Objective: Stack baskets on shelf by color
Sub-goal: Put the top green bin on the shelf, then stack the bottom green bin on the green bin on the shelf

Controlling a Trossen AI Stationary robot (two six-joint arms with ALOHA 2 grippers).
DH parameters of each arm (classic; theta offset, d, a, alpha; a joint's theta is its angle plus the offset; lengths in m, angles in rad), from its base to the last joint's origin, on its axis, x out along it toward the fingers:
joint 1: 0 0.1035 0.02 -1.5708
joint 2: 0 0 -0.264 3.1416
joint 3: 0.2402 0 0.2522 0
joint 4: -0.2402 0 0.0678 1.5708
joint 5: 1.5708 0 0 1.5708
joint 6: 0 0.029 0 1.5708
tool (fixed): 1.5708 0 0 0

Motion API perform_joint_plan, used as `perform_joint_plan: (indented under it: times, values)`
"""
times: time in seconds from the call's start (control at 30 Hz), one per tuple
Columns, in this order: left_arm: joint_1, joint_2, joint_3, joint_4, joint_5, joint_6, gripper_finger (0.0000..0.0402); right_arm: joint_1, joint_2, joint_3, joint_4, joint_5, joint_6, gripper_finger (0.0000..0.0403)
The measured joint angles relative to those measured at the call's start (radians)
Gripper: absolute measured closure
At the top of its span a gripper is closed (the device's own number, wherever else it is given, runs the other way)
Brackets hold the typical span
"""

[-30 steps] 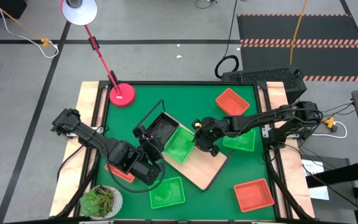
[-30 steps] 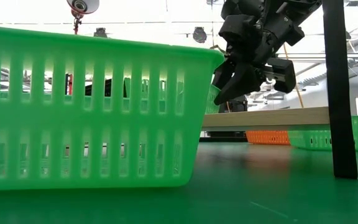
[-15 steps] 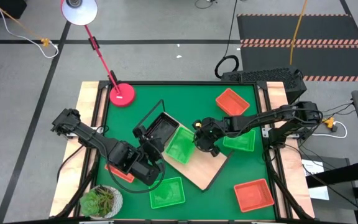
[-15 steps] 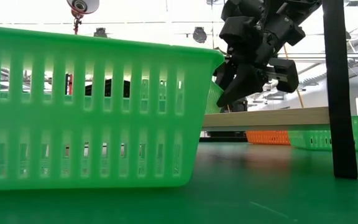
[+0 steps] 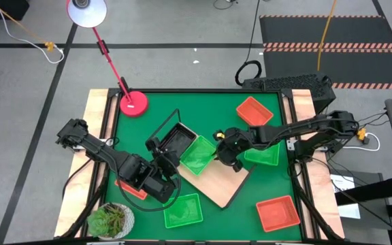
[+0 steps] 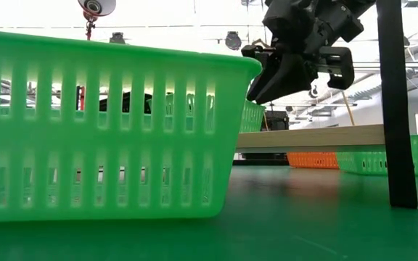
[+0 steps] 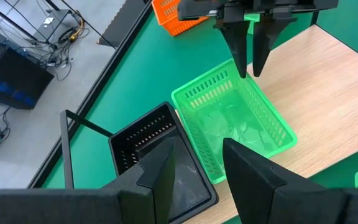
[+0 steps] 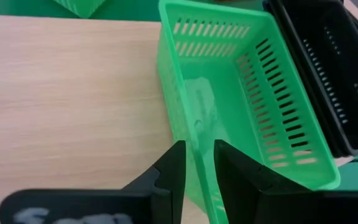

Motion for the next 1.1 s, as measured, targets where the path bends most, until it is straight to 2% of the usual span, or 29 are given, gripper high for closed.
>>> perform_joint_plan:
  times: [0.27,0.37,0.5,0.6,0.73,0.83,0.97,1.1]
  values:
    - [0.000,0.000,0.000,0.006,0.000,-0.011,0.0263,0.010,-0.013,0.000,0.000,0.002,0.013,0.0323]
    - [-0.001,0.000,0.000,0.071,0.039,-0.015,0.0263,0.033,-0.058,-0.001,0.001,0.002,0.049,0.0323]
    - [-0.034,0.034,0.000,0.222,0.162,0.088,0.0263,0.077,-0.170,-0.001,-0.031,0.090,0.079,0.0323]
    - [-0.080,0.079,0.000,0.304,0.209,0.132,0.0263,0.105,-0.264,-0.001,-0.068,0.183,0.084,0.0323]
    - [-0.149,0.150,-0.001,0.323,0.249,0.064,0.0263,0.125,-0.387,0.000,-0.121,0.285,0.136,0.0323]
    - [-0.203,0.187,-0.002,0.377,0.260,-0.028,0.0263,0.125,-0.464,0.000,-0.172,0.308,0.175,0.0323]
    - [-0.271,0.244,0.000,0.493,0.288,-0.026,0.0259,0.124,-0.532,0.000,-0.231,0.311,0.216,0.0323]
    - [-0.310,0.308,-0.001,0.511,0.340,-0.060,0.0231,0.123,-0.566,0.000,-0.241,0.313,0.242,0.0323]
